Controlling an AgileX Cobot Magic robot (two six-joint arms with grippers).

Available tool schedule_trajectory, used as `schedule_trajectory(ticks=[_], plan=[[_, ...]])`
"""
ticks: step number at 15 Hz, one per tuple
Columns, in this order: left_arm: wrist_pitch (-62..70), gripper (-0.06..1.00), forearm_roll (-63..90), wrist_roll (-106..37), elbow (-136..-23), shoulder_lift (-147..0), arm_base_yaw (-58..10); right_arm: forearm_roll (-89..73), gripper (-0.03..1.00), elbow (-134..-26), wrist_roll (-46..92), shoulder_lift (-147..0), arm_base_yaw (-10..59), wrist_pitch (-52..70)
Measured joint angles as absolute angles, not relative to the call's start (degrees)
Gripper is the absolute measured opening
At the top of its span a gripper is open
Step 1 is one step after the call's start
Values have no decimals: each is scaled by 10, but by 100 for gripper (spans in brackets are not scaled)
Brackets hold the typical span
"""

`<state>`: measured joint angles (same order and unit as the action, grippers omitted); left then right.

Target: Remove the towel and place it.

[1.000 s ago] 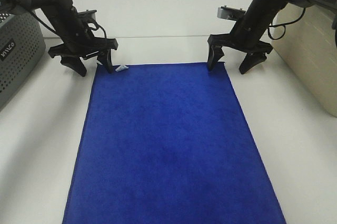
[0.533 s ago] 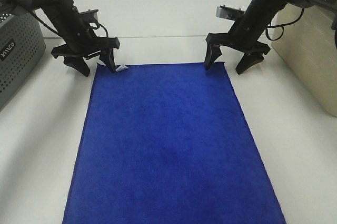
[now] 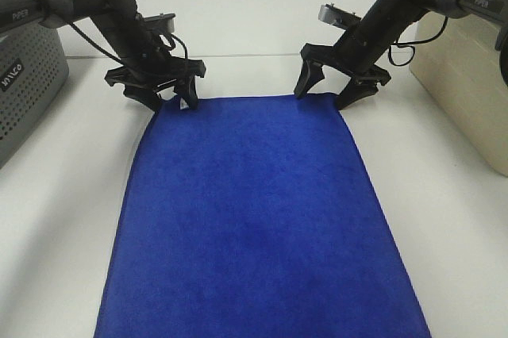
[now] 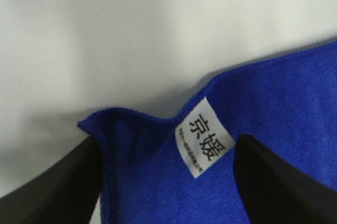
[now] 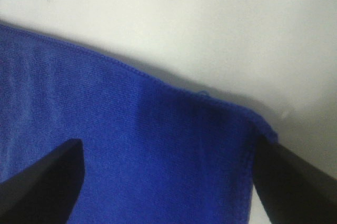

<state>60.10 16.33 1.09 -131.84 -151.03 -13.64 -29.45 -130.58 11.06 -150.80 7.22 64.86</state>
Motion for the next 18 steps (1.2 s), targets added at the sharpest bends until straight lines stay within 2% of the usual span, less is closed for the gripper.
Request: schedule_trajectory(ticks=[2,3,7,9,18], plan=[[597,54,163,11,-1318,-1511,-138,-295,73,-1306,119,-1511,72,629],[596,47,162,11,-1318,-1511,-138,-295,64,-1306,120,-1513,72,618],[595,14,157,-13,-1318,-1514,-138,-291,16,-1305,160,-1520,72,603],[593,4,157,-25,-1318,-1514,-138,-290,2,-1305,172,-1521,72,603],[590,2,117,-45,-1407,-1525,-143,-273,2,-1412,179,-1529,72,605]])
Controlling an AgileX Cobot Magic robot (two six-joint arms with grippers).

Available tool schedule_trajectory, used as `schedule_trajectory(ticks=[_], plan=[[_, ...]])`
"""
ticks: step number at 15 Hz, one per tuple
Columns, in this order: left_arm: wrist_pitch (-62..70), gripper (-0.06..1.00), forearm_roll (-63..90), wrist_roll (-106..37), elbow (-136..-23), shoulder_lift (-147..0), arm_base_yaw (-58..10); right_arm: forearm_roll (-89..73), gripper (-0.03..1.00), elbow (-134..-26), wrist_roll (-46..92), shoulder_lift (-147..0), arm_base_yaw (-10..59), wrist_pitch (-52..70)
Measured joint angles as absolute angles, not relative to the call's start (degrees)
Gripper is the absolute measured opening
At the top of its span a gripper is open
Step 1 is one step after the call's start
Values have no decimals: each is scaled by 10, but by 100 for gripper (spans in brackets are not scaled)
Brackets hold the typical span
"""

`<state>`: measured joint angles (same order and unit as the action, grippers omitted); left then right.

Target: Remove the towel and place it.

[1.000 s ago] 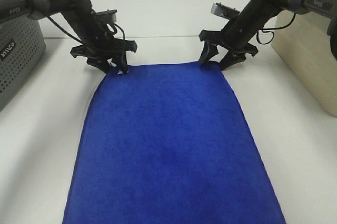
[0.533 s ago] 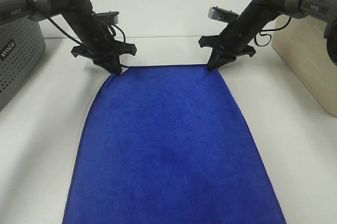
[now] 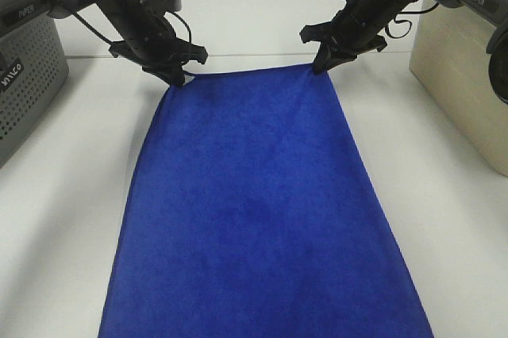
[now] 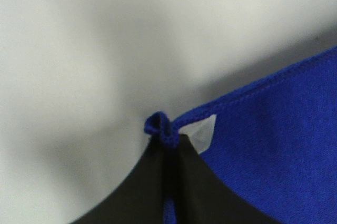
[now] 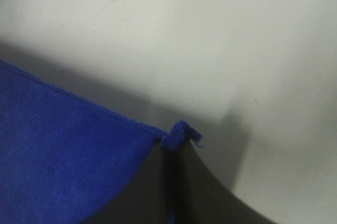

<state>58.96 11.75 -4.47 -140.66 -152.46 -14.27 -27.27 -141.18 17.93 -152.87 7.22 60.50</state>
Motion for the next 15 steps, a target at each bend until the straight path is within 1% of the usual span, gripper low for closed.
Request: schedule_trajectory(ticks=[4,5,9,15], plan=[[543,2,107,-45,-1437,-1525,-143,-248,2,-1434,179,-1529,72,568],[505,2,105,-45,-1438,-1525,-143,-246,2,-1434,183,-1530,72,541],[434,2,88,-45,-1438,-1525,-144,-247,2,-1434,207,-1530,73,472],[361,2,62,-63,-1438,-1525,-145,-254,2,-1434,225,-1530,76,394]])
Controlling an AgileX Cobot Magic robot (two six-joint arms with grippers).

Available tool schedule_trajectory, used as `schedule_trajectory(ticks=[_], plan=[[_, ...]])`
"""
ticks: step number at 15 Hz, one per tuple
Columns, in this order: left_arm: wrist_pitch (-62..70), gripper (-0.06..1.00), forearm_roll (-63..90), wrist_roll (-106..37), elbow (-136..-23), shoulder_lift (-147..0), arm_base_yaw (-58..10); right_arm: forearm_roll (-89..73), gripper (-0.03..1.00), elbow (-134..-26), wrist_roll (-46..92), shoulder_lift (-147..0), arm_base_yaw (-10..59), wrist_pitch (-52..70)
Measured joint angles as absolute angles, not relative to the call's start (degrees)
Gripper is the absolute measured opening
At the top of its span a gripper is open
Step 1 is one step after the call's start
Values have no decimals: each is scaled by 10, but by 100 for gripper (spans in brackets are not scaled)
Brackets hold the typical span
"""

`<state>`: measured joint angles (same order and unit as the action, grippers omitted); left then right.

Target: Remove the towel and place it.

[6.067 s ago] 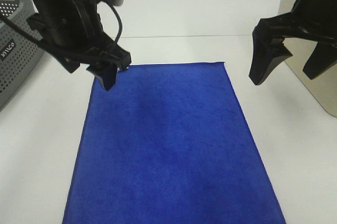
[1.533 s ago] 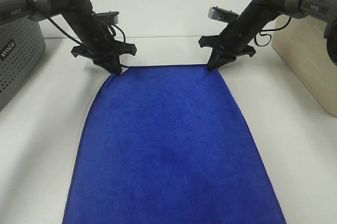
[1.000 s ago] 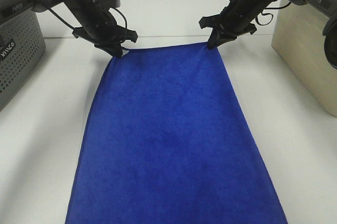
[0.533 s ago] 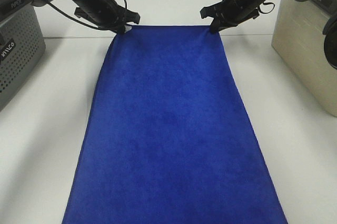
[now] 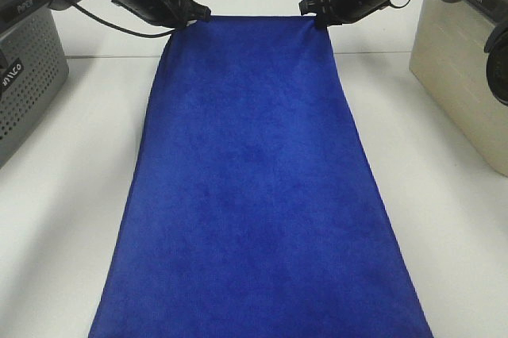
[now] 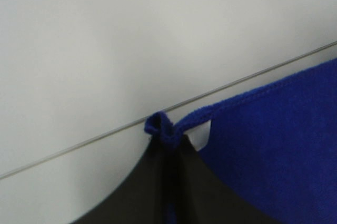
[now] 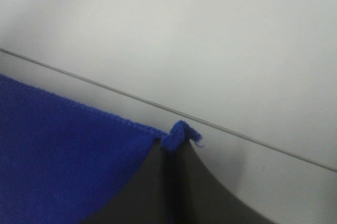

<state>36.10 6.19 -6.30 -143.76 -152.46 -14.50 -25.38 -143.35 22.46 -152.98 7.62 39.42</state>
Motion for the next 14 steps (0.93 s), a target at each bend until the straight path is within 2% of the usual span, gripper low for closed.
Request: schedule_trajectory(ticks=[14], plan=[[295,2,45,-73,-1438,-1559,-145,-273,2,-1434,261,-1541,76,355]])
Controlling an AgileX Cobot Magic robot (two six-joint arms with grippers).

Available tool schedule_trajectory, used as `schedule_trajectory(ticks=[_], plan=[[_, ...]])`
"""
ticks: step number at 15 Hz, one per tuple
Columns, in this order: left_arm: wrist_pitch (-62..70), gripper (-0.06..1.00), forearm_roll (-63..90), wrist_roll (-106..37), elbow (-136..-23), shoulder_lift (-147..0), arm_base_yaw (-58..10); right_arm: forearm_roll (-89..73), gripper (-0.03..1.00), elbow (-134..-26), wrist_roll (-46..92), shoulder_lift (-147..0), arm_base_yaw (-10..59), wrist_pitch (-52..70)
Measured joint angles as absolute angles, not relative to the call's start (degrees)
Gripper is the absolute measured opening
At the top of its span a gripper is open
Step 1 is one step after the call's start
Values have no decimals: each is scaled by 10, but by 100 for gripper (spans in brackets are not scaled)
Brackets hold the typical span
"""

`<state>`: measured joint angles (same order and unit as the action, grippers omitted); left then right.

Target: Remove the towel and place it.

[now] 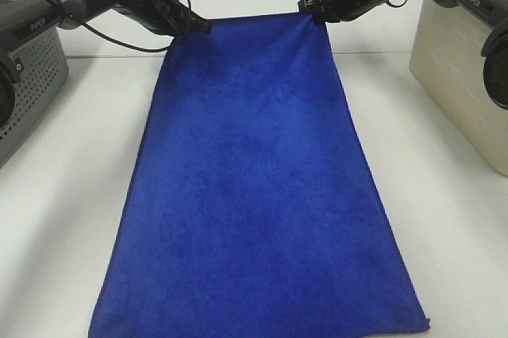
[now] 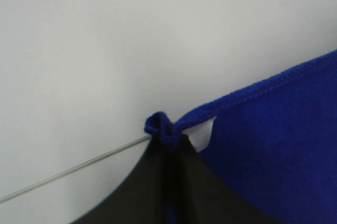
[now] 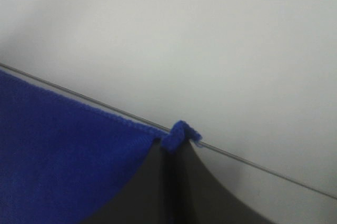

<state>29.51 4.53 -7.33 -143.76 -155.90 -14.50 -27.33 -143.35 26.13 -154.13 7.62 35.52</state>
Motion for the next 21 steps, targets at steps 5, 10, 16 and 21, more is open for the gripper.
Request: schedule_trajectory(ticks=[5,10,16,21], plan=[[280,2,45,-73,-1438,-1583,-146,-273,2,-1434,265,-1570,76,339],[252,2,31,-73,-1438,-1585,-147,-273,2,-1434,265,-1583,76,322],[237,2,24,-73,-1438,-1595,-147,-273,4,-1434,265,-1588,76,323],[231,21,16,-73,-1438,-1615,-147,-271,42,-1434,265,-1588,74,327]])
